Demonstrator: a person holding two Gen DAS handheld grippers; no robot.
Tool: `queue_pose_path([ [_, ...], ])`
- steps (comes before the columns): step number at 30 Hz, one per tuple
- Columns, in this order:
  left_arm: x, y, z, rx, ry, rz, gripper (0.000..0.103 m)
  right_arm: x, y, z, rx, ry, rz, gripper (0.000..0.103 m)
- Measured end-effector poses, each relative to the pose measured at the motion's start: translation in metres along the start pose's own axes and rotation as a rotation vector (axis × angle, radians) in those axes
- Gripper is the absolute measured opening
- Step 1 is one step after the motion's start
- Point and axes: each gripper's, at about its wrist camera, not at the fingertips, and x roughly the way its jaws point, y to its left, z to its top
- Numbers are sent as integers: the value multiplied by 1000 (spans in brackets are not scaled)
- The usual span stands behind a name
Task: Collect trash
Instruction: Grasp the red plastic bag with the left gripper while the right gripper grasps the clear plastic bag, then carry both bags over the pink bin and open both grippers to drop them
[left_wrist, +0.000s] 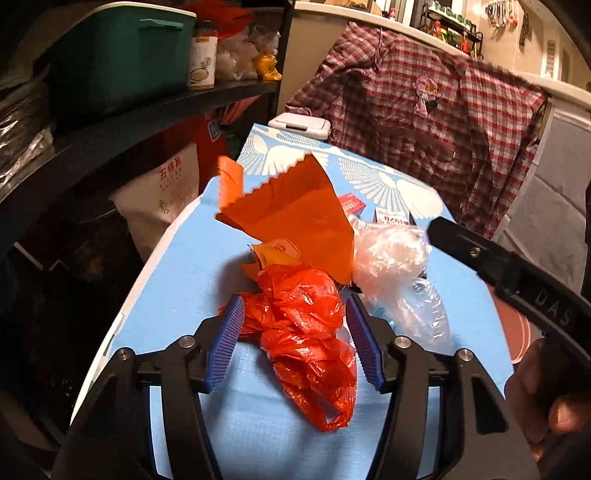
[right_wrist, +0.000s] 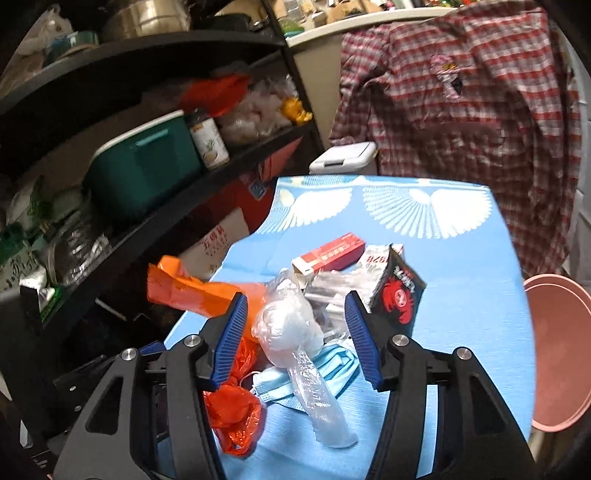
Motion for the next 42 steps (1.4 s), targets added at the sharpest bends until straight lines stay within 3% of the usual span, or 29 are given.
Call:
queue_pose_path([
  [9, 16, -4, -1, 21, 32, 31, 55, 29, -2, -9, -37, 74, -9, 54],
  [12, 15, -5, -1, 22, 41, 11, 38, 33, 0, -11, -42, 92, 7, 38],
  [13, 14, -5, 0, 25, 41, 13, 37, 34, 2, -12, -49, 100, 15, 31],
  [19, 6, -2, 3, 8, 38, 1, 29, 25, 10, -11, -65, 90, 22, 27],
  [26, -16, -10, 4, 29, 9, -7, 28, -6, 18, -6, -89, 34, -5, 26],
  [42, -83, -29, 6, 39, -97, -59, 27, -105, -2, -10, -49, -86, -106, 26],
])
